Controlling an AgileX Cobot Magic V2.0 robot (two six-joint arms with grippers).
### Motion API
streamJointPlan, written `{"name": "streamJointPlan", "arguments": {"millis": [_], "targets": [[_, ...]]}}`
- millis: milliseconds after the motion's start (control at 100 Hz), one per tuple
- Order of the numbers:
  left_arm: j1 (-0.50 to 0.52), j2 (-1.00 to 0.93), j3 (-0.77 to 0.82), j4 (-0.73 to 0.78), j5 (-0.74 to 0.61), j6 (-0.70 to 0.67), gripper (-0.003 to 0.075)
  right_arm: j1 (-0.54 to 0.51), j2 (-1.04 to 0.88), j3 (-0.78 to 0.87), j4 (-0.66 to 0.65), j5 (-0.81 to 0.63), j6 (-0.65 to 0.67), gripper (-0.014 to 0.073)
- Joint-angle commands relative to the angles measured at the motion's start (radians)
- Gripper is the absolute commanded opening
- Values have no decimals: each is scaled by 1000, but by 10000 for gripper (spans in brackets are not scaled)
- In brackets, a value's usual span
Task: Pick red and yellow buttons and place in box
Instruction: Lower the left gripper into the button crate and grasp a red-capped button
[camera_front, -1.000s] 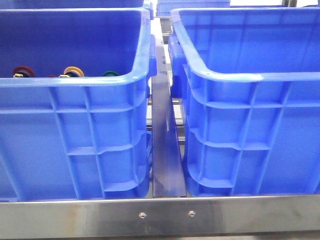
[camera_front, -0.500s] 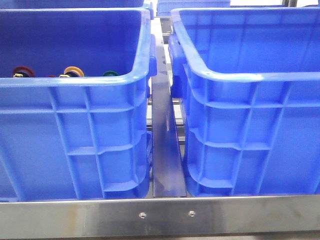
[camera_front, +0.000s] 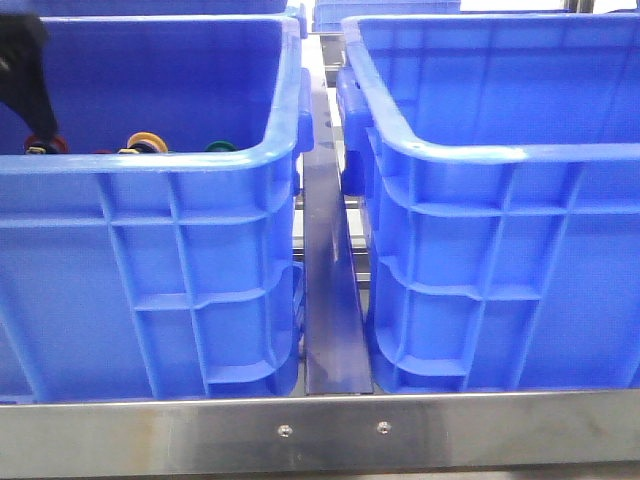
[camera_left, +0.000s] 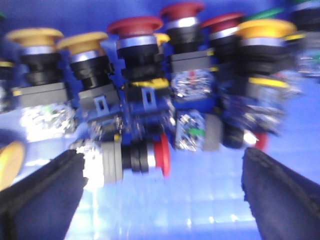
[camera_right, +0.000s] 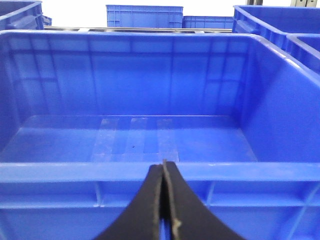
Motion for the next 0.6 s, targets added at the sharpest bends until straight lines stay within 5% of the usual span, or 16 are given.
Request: {"name": "streamJointPlan", "arguments": {"millis": [0,280,360,590], "targets": [[-8,22,-76,0,-9,-35,585,0,-21,5,-8,-76,0,-71],[-8,134,-162,0,13,-42,582,0,-21,5,-8,-76,0,-71],[-8,138,-170,0,11,-42,531,0,-21,5,-8,-76,0,-71],[-8,138,-178,0,7,-31,126,0,-21,5,-8,-76,0,-71]]}}
